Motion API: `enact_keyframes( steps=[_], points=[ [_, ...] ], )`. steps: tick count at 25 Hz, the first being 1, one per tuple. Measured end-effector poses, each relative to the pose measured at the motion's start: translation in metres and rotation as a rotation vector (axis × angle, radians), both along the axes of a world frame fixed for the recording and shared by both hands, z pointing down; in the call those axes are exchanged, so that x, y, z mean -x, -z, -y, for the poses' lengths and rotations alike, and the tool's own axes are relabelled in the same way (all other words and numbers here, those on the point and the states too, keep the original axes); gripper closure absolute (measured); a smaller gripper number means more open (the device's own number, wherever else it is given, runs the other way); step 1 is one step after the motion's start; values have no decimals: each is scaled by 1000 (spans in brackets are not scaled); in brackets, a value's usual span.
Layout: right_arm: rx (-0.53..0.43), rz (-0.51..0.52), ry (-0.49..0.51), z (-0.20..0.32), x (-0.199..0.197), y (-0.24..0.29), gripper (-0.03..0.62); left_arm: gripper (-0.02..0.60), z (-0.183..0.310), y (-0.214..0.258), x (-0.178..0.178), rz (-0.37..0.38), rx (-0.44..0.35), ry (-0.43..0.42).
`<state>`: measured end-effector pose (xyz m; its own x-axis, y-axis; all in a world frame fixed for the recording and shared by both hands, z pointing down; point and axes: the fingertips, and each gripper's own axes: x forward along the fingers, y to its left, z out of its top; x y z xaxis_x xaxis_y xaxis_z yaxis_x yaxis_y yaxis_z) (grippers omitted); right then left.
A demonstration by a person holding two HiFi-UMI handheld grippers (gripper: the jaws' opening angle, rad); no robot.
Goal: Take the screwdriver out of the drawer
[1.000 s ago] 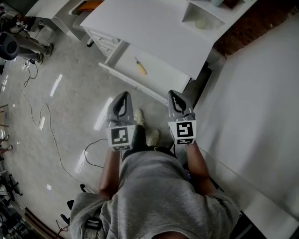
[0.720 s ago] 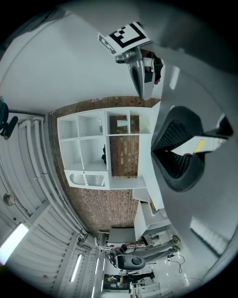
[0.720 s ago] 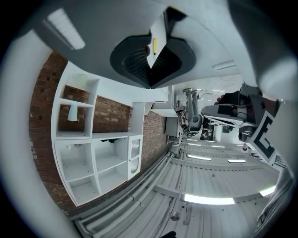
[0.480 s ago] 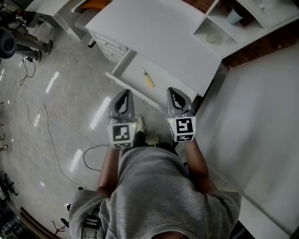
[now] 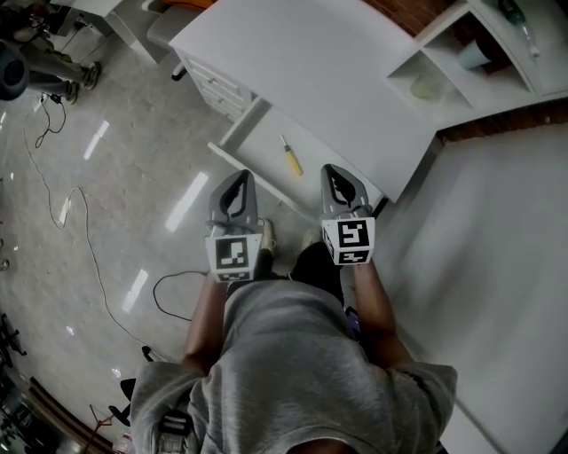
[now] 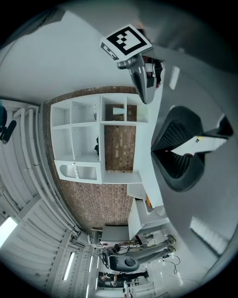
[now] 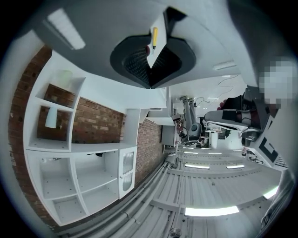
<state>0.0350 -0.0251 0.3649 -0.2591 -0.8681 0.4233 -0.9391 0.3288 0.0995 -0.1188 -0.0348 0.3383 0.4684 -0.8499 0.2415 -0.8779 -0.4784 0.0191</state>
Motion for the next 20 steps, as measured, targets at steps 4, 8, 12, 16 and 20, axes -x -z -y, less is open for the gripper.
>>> enact_keyframes(
  steps=[4,8,12,16,20],
  points=[
    [49,6,66,20,3,-24,591,569,13,-18,-1,10,30,54],
    [107,22,129,33,0,-46,591,569,19,-36,-6,13,72,117],
    [167,31,175,43,-6,-75,591,569,23,-62,-16,9,125,160],
    [222,27,218,49,-8,-106,591,569,25,-92,-26,11,165,181],
    [262,21,246,56,-7,-137,591,569,30,-122,-29,17,203,196]
  ],
)
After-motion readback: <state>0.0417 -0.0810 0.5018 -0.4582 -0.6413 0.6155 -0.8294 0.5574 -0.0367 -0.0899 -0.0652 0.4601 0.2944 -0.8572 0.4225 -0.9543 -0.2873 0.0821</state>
